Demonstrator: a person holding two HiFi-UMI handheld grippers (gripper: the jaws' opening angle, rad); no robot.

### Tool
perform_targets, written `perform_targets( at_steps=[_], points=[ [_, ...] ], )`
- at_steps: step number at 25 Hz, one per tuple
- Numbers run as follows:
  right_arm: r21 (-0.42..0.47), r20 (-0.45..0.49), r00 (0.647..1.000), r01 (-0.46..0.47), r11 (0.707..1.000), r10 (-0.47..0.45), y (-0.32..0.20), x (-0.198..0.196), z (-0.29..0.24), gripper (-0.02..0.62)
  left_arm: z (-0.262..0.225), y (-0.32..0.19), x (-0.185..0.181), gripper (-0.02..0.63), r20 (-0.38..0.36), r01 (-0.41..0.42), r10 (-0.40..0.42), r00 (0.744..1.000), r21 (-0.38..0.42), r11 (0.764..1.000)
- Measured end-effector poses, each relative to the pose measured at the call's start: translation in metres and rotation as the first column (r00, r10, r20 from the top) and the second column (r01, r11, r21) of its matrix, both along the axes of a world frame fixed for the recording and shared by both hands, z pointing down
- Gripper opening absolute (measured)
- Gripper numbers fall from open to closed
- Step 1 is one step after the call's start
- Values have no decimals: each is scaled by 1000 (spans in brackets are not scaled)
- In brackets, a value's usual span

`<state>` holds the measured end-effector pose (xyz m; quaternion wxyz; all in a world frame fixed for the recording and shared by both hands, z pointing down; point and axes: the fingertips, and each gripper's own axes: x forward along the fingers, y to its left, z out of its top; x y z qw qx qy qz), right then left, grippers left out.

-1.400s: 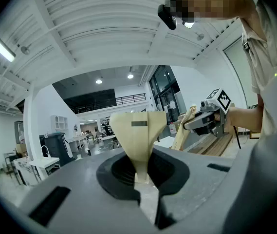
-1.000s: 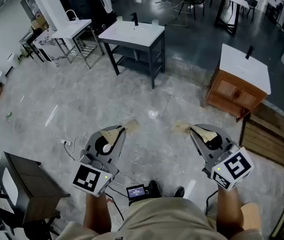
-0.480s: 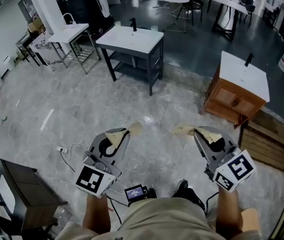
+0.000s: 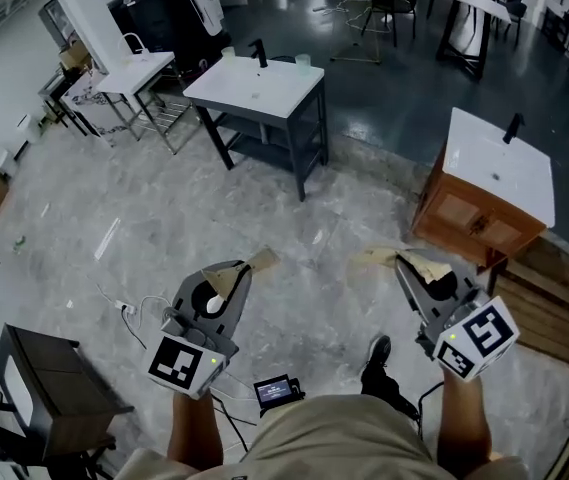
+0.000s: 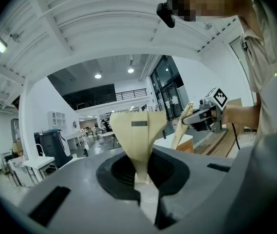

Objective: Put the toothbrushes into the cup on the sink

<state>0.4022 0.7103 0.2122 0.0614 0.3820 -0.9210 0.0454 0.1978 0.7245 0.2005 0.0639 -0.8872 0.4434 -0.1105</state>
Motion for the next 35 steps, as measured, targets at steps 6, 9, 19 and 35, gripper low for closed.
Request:
perform_targets(
  at_steps=[6, 9, 19, 35],
  points=[
    [-14, 2, 999, 55, 998, -55, -93, 88, 6, 25, 4, -90, 94, 32, 15, 42, -42, 999, -8, 999],
    [-17, 1, 996, 93, 996, -93, -129, 113, 1, 25, -3, -123, 122, 32, 21, 73, -73, 997, -3, 997],
    [-18, 31, 988, 149, 989, -149, -224, 144, 2, 25, -5, -202, 159, 32, 52, 119, -118, 992, -14, 993],
    [-32, 15, 998, 66, 997, -66, -442, 53, 13, 25, 4, -435, 60, 32, 30, 56, -56, 998, -1, 998]
  ],
)
